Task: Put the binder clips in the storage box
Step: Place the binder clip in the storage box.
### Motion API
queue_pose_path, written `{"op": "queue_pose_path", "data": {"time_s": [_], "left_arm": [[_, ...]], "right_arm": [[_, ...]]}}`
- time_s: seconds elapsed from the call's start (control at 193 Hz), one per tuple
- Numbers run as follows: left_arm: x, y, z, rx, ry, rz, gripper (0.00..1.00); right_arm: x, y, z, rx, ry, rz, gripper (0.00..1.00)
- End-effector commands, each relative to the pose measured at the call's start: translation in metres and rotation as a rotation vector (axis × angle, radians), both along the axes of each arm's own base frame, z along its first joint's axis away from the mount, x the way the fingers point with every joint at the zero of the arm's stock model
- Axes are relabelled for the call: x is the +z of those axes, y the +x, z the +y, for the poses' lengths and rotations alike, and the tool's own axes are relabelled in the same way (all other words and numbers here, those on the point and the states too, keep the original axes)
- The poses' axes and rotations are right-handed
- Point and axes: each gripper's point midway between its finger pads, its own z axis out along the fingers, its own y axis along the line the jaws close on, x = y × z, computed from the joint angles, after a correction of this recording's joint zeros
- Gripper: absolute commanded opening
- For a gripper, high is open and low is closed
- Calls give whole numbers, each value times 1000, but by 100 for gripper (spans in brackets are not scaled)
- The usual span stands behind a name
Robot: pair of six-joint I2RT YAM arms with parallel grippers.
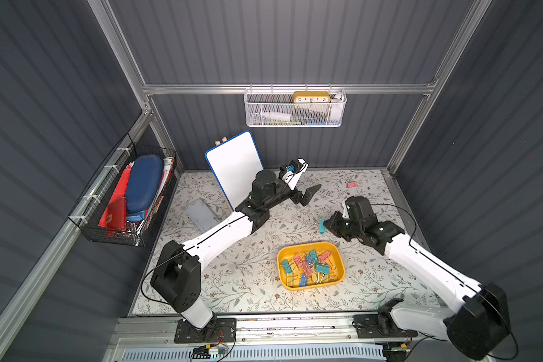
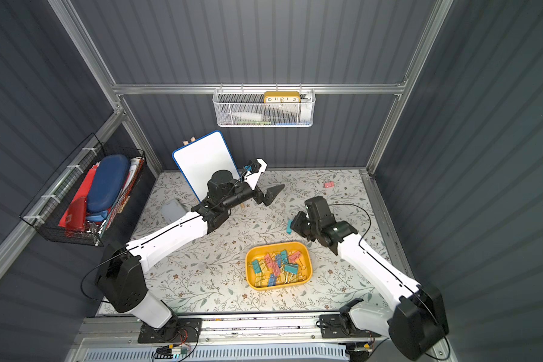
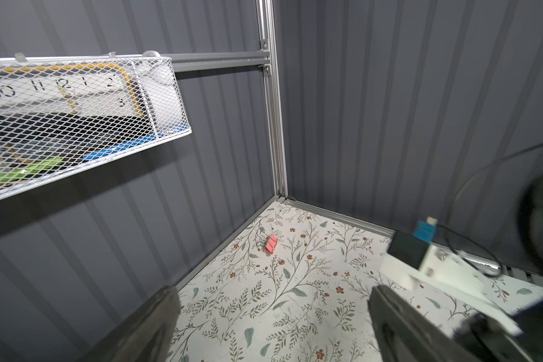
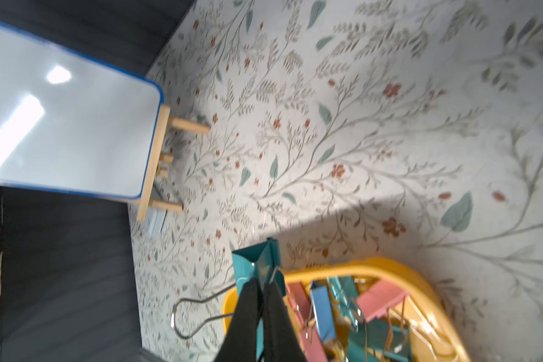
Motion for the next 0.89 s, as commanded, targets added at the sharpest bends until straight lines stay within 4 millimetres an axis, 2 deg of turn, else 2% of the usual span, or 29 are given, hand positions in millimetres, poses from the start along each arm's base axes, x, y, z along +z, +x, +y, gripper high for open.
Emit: {"op": "queue_pose_path", "data": {"time_s": [0.0, 0.114, 0.165, 0.186, 0.248, 0.326, 0.465, 0.491, 0.652, 0.786, 0.89], "left_arm": [[17, -9, 6, 3, -42, -25, 99], [12, -7, 4, 2, -31, -20, 99], [10, -6, 4, 4, -27, -15, 99], [9, -5, 3, 4, -26, -13, 99], [8, -5, 2, 3, -25, -12, 99], [8, -4, 1, -3, -24, -12, 99], [3, -2, -1, -4, -17, -3, 99], [3, -3, -1, -5, -16, -2, 99], [1, -2, -2, -6, -14, 1, 99], [-1, -1, -2, -5, -10, 2, 99], [-1, -1, -2, -4, -9, 2, 99]], "right_arm": [[-20, -37, 26, 130, 35, 71, 0], [-34, -70, 61, 296, 34, 139, 0], [-34, -79, 75, 352, 39, 144, 0], [-43, -82, 81, 369, 25, 165, 0], [-51, -90, 97, 421, 15, 178, 0], [-67, -97, 107, 445, -24, 210, 0], [-88, -93, 107, 419, -79, 229, 0], [-93, -87, 101, 389, -112, 214, 0], [-100, -85, 97, 382, -150, 205, 0], [-96, -84, 99, 389, -143, 195, 13], [-79, -76, 100, 371, -130, 140, 23]]}}
